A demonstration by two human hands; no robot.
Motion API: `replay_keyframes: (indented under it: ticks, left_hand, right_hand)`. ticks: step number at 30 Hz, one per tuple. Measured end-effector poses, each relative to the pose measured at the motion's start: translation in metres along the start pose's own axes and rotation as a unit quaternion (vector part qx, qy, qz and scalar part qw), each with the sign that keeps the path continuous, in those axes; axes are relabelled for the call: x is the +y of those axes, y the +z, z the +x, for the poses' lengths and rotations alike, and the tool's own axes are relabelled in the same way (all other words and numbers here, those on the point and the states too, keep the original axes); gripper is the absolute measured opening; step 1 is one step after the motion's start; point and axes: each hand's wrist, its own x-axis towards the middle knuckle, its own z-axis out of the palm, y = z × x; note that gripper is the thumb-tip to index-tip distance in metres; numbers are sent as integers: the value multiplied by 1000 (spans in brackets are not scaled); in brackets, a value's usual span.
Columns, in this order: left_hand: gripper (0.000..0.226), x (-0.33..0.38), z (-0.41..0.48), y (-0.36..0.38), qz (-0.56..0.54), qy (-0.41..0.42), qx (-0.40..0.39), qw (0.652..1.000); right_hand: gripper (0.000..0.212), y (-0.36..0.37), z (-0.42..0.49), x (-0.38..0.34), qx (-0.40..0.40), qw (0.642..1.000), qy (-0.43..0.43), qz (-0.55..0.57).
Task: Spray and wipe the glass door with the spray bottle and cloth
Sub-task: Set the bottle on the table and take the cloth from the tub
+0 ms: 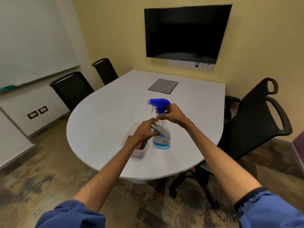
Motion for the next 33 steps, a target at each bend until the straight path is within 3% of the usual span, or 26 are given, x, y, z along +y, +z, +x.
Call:
replay_keyframes:
  ticks: [14,27,33]
  left_hand:
    - [50,-59,185,17,-3,-6,-37,999]
    - [41,-95,238,68,-67,-100,-37,992]
    - [50,-107,242,87,-87,-139,-55,985]
  right_hand:
    - [53,0,141,88,81,989,120,25]
    - [47,22,184,163,81,973,211,39]
    - [50,33,190,191,75,969,230,50]
